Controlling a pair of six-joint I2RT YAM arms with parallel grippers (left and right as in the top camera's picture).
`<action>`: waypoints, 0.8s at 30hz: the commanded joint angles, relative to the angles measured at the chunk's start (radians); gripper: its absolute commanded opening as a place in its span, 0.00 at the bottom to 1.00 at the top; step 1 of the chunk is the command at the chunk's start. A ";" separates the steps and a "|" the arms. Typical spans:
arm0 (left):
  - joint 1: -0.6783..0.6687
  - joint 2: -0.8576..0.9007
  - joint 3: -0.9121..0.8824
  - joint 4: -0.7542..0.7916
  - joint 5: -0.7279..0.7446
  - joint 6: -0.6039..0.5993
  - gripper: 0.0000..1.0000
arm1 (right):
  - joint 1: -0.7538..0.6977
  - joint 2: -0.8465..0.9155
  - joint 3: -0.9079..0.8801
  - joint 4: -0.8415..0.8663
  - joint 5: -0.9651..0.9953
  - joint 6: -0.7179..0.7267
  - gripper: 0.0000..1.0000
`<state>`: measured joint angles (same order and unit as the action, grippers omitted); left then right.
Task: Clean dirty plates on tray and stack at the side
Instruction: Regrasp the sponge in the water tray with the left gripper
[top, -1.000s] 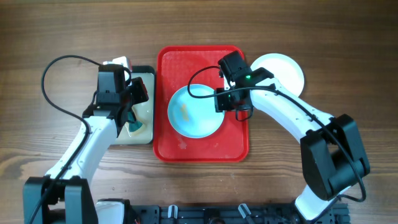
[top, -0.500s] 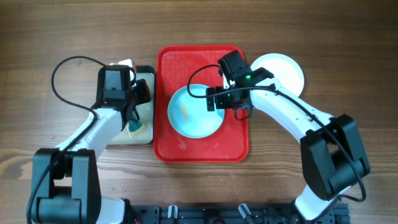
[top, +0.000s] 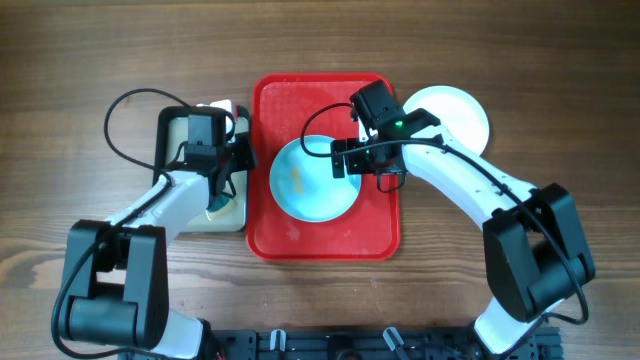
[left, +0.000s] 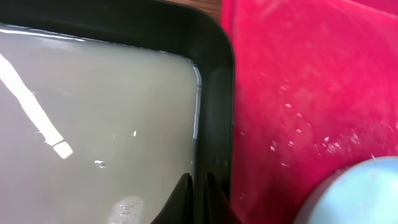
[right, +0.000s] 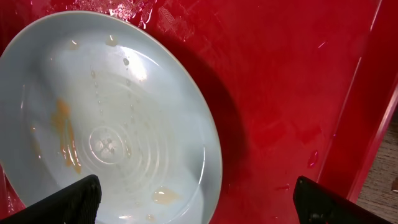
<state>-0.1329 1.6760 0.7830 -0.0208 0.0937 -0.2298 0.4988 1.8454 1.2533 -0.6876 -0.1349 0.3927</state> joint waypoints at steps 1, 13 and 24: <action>-0.027 0.011 0.008 0.006 0.079 0.044 0.04 | 0.004 -0.014 -0.001 0.003 -0.008 0.002 1.00; -0.026 0.011 0.008 0.071 0.088 0.044 0.04 | 0.004 -0.014 -0.001 0.002 -0.008 0.002 1.00; -0.032 0.002 0.009 0.031 0.079 0.047 0.04 | 0.004 -0.014 -0.001 0.005 -0.008 0.000 1.00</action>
<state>-0.1509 1.6768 0.7830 0.0109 0.1509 -0.1997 0.4988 1.8454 1.2533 -0.6872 -0.1349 0.3927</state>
